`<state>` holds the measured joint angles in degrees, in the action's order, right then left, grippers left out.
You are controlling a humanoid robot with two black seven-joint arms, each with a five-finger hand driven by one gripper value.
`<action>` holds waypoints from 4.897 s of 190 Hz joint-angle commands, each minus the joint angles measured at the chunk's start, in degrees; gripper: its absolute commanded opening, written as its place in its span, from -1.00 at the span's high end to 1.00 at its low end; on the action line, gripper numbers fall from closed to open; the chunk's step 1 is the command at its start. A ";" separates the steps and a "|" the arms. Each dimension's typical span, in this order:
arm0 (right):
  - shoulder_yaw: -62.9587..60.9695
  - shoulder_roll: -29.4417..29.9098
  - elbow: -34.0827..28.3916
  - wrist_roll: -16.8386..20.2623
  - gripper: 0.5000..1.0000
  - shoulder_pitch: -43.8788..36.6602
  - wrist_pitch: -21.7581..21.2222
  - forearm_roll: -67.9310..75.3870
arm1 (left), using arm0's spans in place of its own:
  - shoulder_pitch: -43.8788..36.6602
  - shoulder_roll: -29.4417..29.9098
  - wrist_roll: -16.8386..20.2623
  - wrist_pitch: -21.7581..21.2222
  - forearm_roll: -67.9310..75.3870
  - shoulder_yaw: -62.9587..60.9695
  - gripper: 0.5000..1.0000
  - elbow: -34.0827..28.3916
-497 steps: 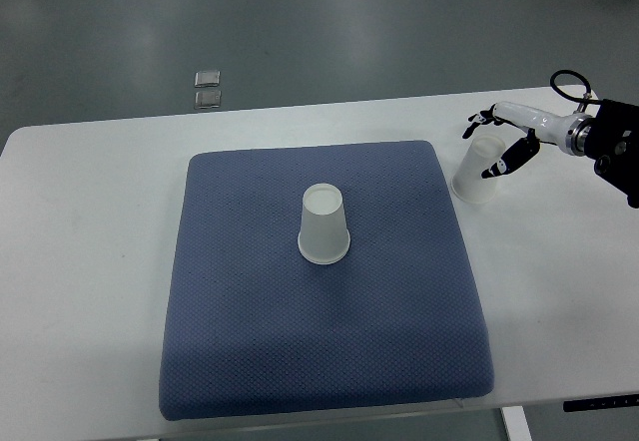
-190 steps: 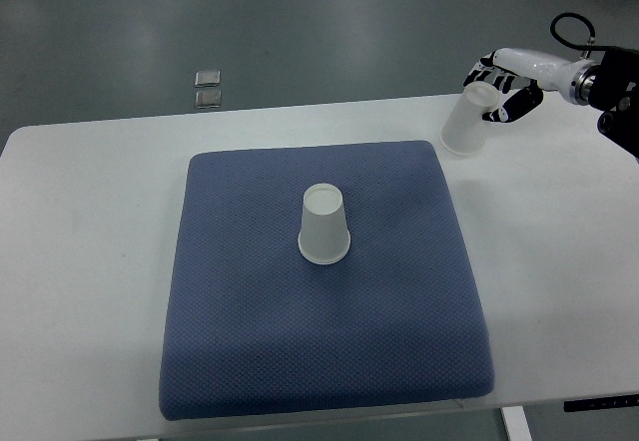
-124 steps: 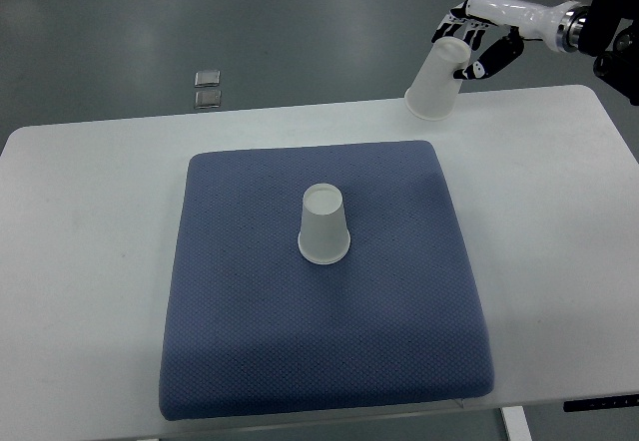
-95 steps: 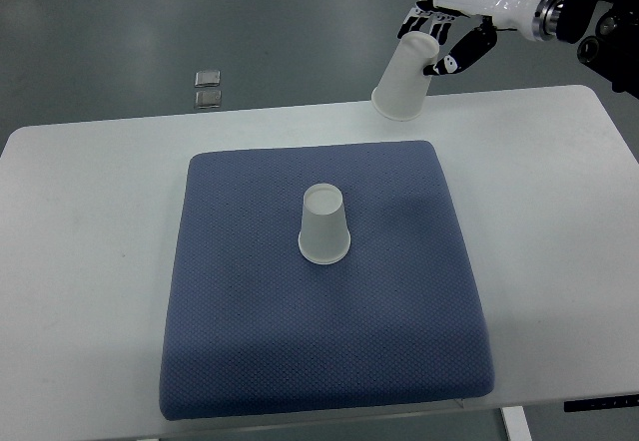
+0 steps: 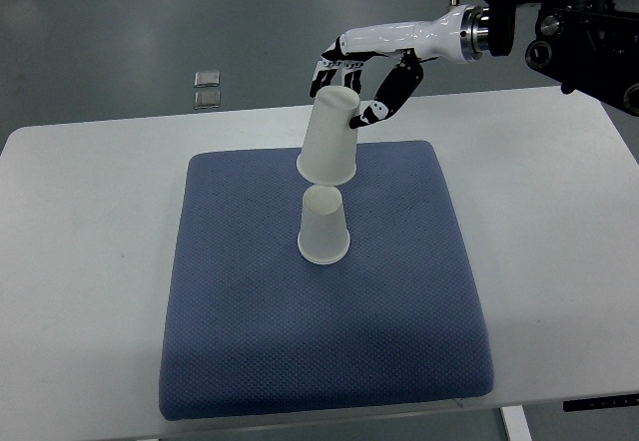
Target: Stack paper cups
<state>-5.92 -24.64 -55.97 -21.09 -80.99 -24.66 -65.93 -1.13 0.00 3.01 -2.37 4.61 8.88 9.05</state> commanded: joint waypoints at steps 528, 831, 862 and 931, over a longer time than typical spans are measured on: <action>0.21 1.17 -2.04 0.00 0.87 2.24 -1.36 -1.39 | -0.01 0.00 0.07 0.00 -0.04 0.00 -1.00 0.00; -17.10 0.99 13.16 4.30 -0.42 15.24 2.07 10.99 | -0.01 0.00 -0.02 0.00 -0.04 0.00 -1.00 0.00; -18.42 1.78 20.19 5.45 -0.42 19.47 7.70 22.16 | -0.01 0.00 -0.02 0.00 -0.04 0.00 -1.00 0.00; -18.60 4.60 28.98 8.26 -0.42 25.97 14.64 47.38 | -0.01 0.00 -0.02 0.00 -0.04 0.00 -1.00 0.00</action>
<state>-24.53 -20.25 -27.76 -13.74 -56.62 -11.41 -24.50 -1.15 0.00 3.00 -2.37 4.61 8.88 9.05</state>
